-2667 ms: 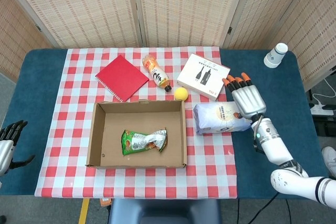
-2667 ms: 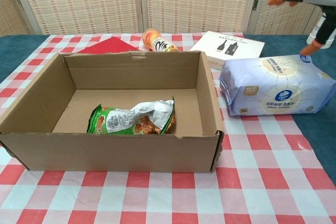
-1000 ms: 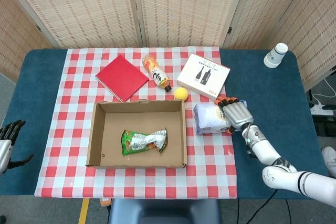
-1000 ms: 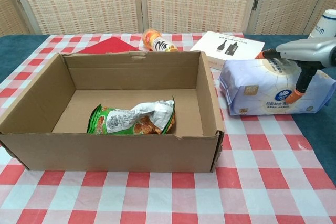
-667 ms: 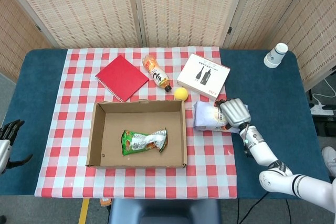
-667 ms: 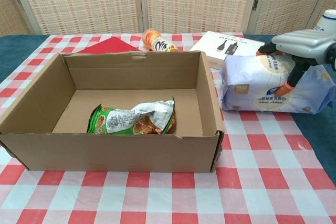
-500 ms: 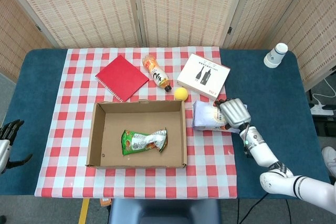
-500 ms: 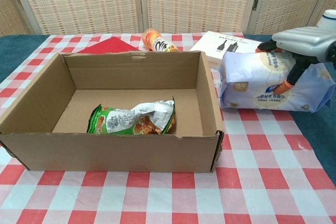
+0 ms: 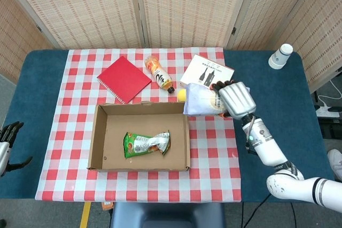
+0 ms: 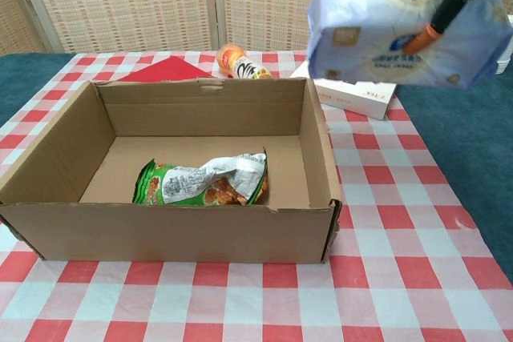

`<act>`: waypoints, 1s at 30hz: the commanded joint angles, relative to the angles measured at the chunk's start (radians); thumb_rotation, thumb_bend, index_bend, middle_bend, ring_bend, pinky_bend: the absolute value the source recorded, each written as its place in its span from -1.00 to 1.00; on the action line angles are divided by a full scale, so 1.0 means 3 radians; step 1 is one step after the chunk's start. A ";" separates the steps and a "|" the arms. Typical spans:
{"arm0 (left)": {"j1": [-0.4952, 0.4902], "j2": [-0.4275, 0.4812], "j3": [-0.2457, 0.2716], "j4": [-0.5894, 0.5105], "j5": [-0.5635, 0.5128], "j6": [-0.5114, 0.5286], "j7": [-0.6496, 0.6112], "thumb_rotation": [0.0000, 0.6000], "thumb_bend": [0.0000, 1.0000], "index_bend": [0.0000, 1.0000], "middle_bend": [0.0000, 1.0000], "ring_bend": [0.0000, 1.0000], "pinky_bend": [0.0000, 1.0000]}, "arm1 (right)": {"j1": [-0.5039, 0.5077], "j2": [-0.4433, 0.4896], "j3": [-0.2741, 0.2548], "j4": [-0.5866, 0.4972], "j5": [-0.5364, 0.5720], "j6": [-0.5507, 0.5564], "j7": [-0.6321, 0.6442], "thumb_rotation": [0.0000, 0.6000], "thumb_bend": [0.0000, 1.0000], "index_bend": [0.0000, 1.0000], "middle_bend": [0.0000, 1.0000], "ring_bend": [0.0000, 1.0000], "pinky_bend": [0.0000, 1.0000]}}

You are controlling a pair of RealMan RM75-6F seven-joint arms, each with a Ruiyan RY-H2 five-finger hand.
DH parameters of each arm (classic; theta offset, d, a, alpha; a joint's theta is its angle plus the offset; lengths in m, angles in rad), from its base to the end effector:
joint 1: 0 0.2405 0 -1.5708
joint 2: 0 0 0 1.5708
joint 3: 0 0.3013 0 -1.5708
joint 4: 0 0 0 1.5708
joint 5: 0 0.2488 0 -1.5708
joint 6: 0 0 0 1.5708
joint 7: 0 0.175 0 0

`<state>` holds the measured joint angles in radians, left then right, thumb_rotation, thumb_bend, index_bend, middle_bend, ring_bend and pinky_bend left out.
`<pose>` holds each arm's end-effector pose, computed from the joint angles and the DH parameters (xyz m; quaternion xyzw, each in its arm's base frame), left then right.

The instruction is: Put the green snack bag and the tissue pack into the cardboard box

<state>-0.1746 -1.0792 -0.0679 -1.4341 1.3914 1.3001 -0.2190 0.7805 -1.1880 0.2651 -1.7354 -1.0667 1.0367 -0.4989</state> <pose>-0.4190 0.2619 0.1718 -0.5834 -0.4344 -0.3559 0.5867 -0.1355 -0.4406 0.0822 0.7327 -0.2564 0.3848 0.4992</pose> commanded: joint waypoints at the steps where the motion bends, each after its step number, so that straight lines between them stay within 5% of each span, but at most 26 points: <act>1: 0.0003 0.0001 0.0001 -0.0003 0.0006 0.0009 0.0001 1.00 -0.60 -0.92 -1.00 -1.00 -0.82 | 0.0227 -0.0014 0.0147 -0.0211 0.0167 -0.0004 -0.0266 1.00 -0.78 0.62 0.01 0.02 0.39; 12: 0.0004 0.0004 -0.0013 0.0015 0.0002 0.0020 -0.0032 1.00 -0.60 -0.92 -1.00 -1.00 -0.82 | 0.0988 -0.0922 0.0166 -0.0076 0.0495 -0.0193 -0.0842 1.00 -0.78 0.61 0.01 0.02 0.39; 21: 0.0007 0.0010 -0.0012 0.0030 0.0011 0.0020 -0.0077 1.00 -0.60 -0.92 -1.00 -1.00 -0.82 | 0.1173 -0.1370 0.0097 0.0099 0.0319 -0.0145 -0.0752 1.00 -0.78 0.56 0.01 0.02 0.39; 23: 0.0011 0.0013 -0.0011 0.0027 0.0015 0.0026 -0.0085 1.00 -0.60 -0.92 -1.00 -1.00 -0.82 | 0.1172 -0.1377 0.0057 0.0114 0.0378 -0.0145 -0.0791 1.00 -0.89 0.29 0.00 -0.08 0.26; 25: 0.0011 0.0013 -0.0011 0.0028 0.0013 0.0024 -0.0091 1.00 -0.60 -0.92 -1.00 -1.00 -0.82 | 0.1193 -0.1300 0.0022 0.0024 0.0733 -0.0227 -0.0930 1.00 -0.99 -0.25 -0.23 -0.47 -0.21; 27: 0.0008 0.0009 -0.0013 0.0030 0.0007 0.0016 -0.0085 1.00 -0.60 -0.92 -1.00 -1.00 -0.82 | 0.1270 -0.1206 0.0028 -0.0071 0.1134 -0.0257 -0.1118 1.00 -1.00 -0.82 -0.71 -0.91 -0.82; 30: 0.0005 0.0005 -0.0013 0.0032 0.0008 0.0011 -0.0083 1.00 -0.60 -0.92 -1.00 -1.00 -0.82 | 0.1288 -0.1168 0.0073 -0.0102 0.1157 -0.0182 -0.1071 1.00 -1.00 -1.00 -0.99 -1.00 -1.00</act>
<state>-0.1732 -1.0777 -0.0719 -1.4245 1.3937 1.3033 -0.2439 1.1493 -1.5662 0.2824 -1.7375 -0.7672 0.9769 -0.7954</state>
